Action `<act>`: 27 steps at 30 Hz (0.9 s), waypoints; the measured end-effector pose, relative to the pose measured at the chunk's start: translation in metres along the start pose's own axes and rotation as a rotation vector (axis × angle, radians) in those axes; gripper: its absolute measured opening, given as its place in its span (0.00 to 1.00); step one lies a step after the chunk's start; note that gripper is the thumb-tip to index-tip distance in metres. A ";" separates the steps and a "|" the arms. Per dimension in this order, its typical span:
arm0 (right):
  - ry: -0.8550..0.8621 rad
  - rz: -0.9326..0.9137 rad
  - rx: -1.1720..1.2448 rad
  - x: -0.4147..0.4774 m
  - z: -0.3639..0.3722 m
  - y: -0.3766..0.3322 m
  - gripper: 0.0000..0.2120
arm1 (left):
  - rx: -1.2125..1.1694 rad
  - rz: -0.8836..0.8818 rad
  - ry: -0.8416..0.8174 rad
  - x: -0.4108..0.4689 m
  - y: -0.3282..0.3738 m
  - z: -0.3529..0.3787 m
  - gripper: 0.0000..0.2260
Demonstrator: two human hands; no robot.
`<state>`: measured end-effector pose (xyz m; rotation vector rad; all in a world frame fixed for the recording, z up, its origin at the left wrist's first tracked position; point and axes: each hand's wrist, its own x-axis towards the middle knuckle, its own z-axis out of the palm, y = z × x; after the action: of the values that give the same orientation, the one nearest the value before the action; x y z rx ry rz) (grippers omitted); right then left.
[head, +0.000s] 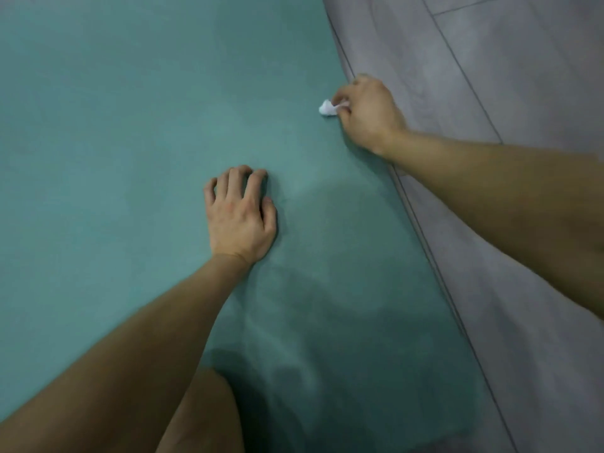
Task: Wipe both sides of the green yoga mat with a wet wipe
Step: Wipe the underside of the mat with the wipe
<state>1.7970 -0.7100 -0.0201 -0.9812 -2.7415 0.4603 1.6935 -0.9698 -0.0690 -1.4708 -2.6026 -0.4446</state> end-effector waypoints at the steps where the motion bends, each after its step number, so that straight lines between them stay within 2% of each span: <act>1: 0.019 0.058 0.014 -0.005 0.005 -0.012 0.12 | -0.006 -0.006 0.006 -0.004 -0.001 -0.002 0.14; 3: -0.030 -0.070 0.120 -0.047 0.024 -0.048 0.10 | -0.034 -0.010 0.010 -0.017 -0.010 -0.005 0.12; 5: -0.157 -0.424 0.266 -0.111 0.039 -0.078 0.09 | -0.014 -0.097 0.025 -0.040 -0.023 -0.011 0.13; 7: -0.313 -0.692 0.251 -0.138 0.038 -0.082 0.14 | 0.038 -0.211 0.026 -0.059 -0.028 -0.017 0.15; 8: -0.316 -0.725 0.219 -0.126 0.035 -0.073 0.16 | 0.055 -0.236 0.018 -0.062 -0.028 -0.016 0.15; 9: -0.260 -0.657 0.191 -0.101 0.032 -0.060 0.16 | 0.064 -0.245 0.009 -0.060 -0.027 -0.014 0.16; 10: -0.173 -0.513 0.157 -0.072 0.028 -0.046 0.15 | 0.071 -0.246 0.000 -0.058 -0.027 -0.012 0.16; 13: 0.061 -0.003 0.072 -0.012 0.013 -0.011 0.14 | 0.084 -0.245 -0.002 -0.057 -0.026 -0.012 0.17; 14: 0.089 0.070 0.071 -0.012 0.014 -0.016 0.13 | 0.079 -0.244 0.000 -0.057 -0.027 -0.013 0.17; 15: 0.087 0.047 0.088 -0.021 0.019 -0.030 0.12 | 0.075 -0.242 -0.001 -0.057 -0.027 -0.013 0.17; 17: -0.002 -0.223 0.204 -0.065 0.034 -0.073 0.08 | 0.071 -0.246 -0.005 -0.058 -0.027 -0.012 0.17; 19: -0.173 -0.604 0.294 -0.120 0.047 -0.103 0.06 | 0.080 -0.241 -0.002 -0.058 -0.028 -0.011 0.16; 21: -0.264 -0.773 0.257 -0.123 0.046 -0.095 0.10 | 0.086 -0.241 0.008 -0.059 -0.030 -0.010 0.16; 22: -0.222 -0.721 0.245 -0.105 0.042 -0.080 0.12 | 0.088 -0.243 0.006 -0.059 -0.030 -0.010 0.16; 25: 0.053 -0.231 0.126 -0.033 0.024 -0.020 0.12 | 0.081 -0.249 0.011 -0.057 -0.028 -0.013 0.16; 27: 0.127 0.014 0.085 -0.013 0.020 -0.005 0.13 | 0.079 -0.247 0.004 -0.056 -0.027 -0.013 0.16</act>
<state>1.7985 -0.7271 -0.0380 -0.9743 -2.5823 0.4952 1.6994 -1.0327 -0.0754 -1.1283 -2.7753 -0.3627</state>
